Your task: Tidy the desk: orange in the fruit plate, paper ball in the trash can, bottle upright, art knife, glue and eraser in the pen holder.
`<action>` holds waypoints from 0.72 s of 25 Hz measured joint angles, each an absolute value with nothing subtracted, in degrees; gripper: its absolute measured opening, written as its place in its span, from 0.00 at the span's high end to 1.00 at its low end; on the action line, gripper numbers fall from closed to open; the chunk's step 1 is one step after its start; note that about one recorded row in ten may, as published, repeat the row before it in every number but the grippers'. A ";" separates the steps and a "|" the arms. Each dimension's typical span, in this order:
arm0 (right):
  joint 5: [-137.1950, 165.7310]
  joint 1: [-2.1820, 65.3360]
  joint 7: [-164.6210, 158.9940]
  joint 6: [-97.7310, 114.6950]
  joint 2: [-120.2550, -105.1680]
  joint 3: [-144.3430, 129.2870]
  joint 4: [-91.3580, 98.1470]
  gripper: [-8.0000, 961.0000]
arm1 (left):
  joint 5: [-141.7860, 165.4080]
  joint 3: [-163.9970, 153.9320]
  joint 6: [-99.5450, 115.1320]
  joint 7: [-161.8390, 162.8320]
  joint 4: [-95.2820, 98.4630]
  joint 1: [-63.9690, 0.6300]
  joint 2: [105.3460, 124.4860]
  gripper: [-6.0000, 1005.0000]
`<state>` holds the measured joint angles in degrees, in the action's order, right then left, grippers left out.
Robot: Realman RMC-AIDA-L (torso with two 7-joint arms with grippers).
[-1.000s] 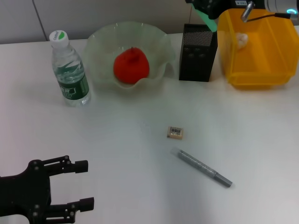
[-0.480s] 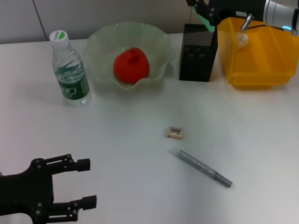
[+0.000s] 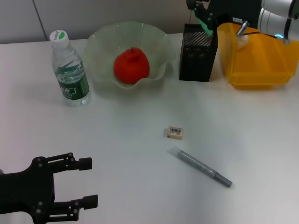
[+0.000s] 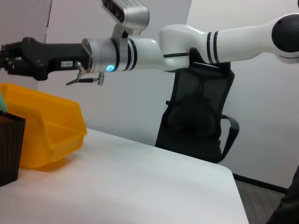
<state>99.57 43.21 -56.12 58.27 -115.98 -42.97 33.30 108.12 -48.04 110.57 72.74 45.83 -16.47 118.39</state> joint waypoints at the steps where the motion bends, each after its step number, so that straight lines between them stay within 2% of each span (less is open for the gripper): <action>1: 99.55 43.37 -56.10 57.36 -116.02 -42.79 32.82 0.83 | 108.08 -48.20 110.58 72.77 45.78 -16.57 118.38 0.22; 18: 99.52 44.59 -61.54 52.63 -115.88 -43.26 32.42 0.83 | 108.17 -48.28 110.28 72.29 45.92 -16.94 118.32 0.22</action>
<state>99.52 44.59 -61.54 52.63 -115.88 -43.26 32.42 108.17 -48.28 110.28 72.29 45.92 -16.94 118.32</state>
